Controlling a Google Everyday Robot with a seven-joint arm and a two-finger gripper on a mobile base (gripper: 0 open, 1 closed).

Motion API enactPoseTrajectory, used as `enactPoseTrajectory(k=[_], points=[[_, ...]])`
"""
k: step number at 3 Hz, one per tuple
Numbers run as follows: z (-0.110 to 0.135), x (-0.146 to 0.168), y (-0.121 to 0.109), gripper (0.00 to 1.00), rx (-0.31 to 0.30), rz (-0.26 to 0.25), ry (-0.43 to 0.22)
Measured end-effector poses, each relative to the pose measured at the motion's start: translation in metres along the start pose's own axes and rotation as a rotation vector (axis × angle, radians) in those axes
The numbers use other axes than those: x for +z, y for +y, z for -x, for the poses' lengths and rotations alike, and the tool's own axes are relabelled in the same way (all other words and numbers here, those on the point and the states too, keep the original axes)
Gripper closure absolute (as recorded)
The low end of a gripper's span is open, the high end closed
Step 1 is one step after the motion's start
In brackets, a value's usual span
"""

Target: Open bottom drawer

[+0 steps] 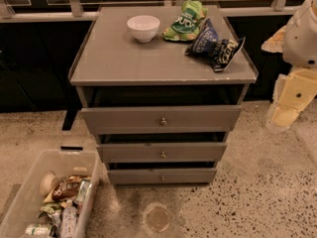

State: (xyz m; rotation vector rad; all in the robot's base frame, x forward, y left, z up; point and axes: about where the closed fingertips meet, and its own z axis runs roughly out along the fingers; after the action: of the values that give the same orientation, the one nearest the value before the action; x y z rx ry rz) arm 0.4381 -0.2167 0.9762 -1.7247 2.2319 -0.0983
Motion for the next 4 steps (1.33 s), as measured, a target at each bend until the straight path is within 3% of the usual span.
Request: enactPoseTrajectory(k=[1,2,3,4], points=[[0.0,0.0,0.0,0.0,0.0,0.0,0.0],[-0.004,0.011,0.017,0.0,-0.043,0.006,0.001],[-0.012,0.03,0.06,0.0,-0.116,0.007,-0.024],[-0.031,0.057,0.106,0.0,-0.136,-0.008,-0.069]])
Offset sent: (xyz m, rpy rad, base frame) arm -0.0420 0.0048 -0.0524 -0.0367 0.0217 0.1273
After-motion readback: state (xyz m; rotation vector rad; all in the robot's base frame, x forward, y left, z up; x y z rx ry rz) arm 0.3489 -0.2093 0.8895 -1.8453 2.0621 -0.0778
